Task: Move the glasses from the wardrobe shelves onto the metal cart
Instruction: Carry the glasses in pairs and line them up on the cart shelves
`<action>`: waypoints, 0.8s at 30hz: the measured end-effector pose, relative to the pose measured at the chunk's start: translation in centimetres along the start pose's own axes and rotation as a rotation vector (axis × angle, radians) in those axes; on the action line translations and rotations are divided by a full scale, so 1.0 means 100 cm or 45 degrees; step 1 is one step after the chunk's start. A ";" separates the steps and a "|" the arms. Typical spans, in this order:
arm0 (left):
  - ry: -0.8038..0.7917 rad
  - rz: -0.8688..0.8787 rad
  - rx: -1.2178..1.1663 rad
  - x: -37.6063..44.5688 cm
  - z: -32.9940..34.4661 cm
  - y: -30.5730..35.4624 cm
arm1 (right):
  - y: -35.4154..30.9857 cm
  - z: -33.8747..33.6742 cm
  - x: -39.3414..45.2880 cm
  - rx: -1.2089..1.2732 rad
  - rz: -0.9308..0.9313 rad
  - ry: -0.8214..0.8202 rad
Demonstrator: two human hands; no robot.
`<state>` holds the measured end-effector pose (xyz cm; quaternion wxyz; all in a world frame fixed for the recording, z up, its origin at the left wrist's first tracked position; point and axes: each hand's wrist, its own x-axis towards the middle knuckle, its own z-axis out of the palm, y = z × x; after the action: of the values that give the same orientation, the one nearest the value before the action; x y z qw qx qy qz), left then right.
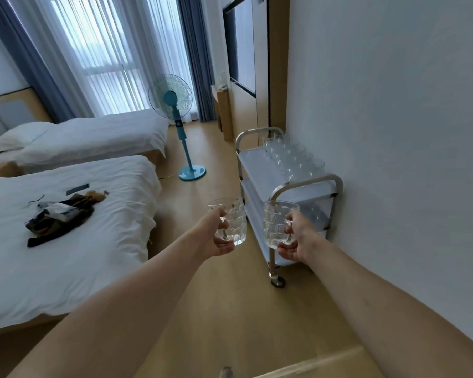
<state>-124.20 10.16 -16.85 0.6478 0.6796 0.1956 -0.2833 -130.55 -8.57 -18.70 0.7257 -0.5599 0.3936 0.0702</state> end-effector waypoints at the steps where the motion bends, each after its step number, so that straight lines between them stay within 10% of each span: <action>1: -0.014 0.001 -0.008 0.013 -0.002 0.007 | -0.008 0.007 0.009 -0.005 -0.009 0.005; 24: -0.234 0.018 0.075 0.263 -0.054 0.196 | -0.164 0.185 0.210 -0.011 -0.052 0.161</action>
<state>-90.99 11.22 -18.52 0.6446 0.6709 0.1220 -0.3456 -98.27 -5.61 -18.80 0.6983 -0.5741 0.4269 0.0216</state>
